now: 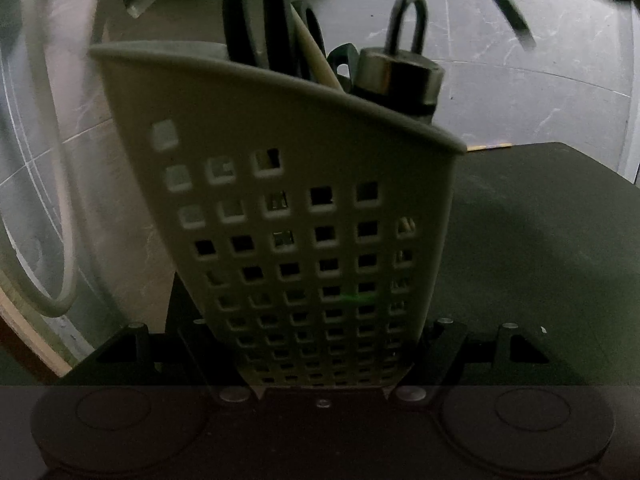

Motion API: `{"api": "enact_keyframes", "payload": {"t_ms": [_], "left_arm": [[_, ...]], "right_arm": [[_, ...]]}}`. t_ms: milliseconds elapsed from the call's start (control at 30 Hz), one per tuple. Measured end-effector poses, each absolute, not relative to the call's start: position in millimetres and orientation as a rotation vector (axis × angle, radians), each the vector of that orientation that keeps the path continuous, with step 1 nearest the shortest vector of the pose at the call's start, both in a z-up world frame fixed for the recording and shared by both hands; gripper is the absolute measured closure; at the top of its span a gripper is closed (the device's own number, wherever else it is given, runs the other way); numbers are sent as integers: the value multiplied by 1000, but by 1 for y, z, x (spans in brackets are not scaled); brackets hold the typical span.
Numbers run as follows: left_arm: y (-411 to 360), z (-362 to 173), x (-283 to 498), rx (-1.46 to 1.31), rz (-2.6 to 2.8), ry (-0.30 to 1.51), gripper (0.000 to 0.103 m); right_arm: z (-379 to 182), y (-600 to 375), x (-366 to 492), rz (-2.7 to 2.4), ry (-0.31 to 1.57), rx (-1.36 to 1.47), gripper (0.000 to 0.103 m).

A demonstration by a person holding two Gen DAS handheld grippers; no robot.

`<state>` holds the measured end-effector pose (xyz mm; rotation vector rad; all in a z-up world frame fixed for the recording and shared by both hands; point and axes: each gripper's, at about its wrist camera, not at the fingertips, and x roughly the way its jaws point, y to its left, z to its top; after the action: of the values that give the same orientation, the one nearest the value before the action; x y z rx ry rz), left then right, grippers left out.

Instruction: Organize utensils

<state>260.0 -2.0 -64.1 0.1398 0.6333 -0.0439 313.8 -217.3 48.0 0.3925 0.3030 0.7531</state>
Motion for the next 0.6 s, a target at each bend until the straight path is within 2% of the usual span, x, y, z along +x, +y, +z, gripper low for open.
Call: {"api": "enact_keyframes", "payload": {"t_ms": [200,600], "left_arm": [[4,-65,259,141,-50,627,26],[5,-67,254,143,-49,618,26]], "right_arm": [[65,-161,306,904,183,425,97],[23,-116,294,964,279,275,97]]}}
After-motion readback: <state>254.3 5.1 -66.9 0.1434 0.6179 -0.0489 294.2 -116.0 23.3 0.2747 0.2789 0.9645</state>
